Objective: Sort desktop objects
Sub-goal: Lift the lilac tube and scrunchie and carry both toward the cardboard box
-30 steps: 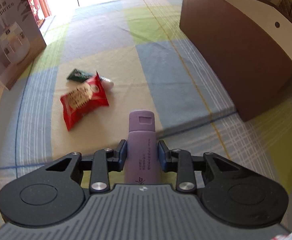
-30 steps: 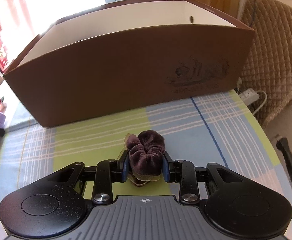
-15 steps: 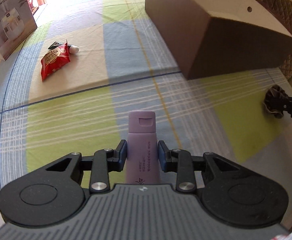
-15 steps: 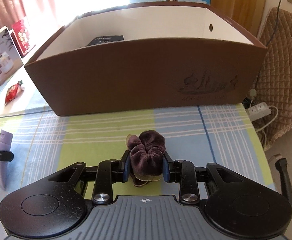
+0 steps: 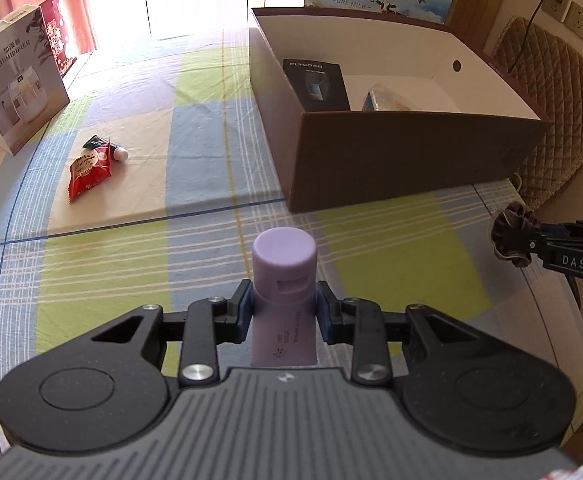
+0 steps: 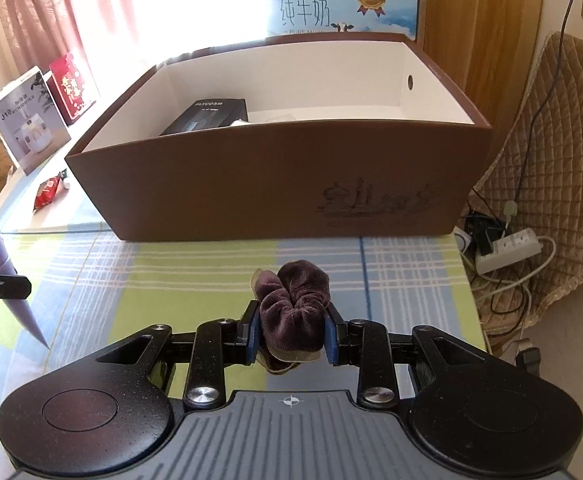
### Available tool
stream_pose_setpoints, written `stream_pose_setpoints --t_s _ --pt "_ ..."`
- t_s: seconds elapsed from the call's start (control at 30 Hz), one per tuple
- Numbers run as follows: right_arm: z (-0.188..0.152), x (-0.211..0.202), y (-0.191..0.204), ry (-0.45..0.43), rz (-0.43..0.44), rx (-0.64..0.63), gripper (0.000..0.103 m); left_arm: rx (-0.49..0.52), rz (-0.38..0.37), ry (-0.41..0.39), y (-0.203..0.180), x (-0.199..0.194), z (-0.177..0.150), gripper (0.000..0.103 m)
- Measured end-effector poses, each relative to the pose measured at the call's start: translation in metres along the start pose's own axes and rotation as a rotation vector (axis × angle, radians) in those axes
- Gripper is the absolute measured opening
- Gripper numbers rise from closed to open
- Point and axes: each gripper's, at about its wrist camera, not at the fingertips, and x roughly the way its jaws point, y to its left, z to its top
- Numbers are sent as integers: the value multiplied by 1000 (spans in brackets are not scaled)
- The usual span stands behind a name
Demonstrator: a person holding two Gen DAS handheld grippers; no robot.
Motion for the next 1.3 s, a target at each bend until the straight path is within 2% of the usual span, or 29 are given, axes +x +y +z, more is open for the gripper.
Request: stream_pose_setpoints --t_s 0.5,0.87,1.13,1.3 --pt "4 -14 -29 -27 46 -8 28 -9 20 -64 -26 -25 15 27" --pt "20 -34 -40 -93 63 -12 28 21 -33 -146 -49 -43 47 27" --pt "56 -50 -53 -175 78 -26 28 65 -65 -197 -65 -38 86 27" --pt "85 -49 -60 -230 55 -40 28 88 -90 -211 -76 -27 113 27"
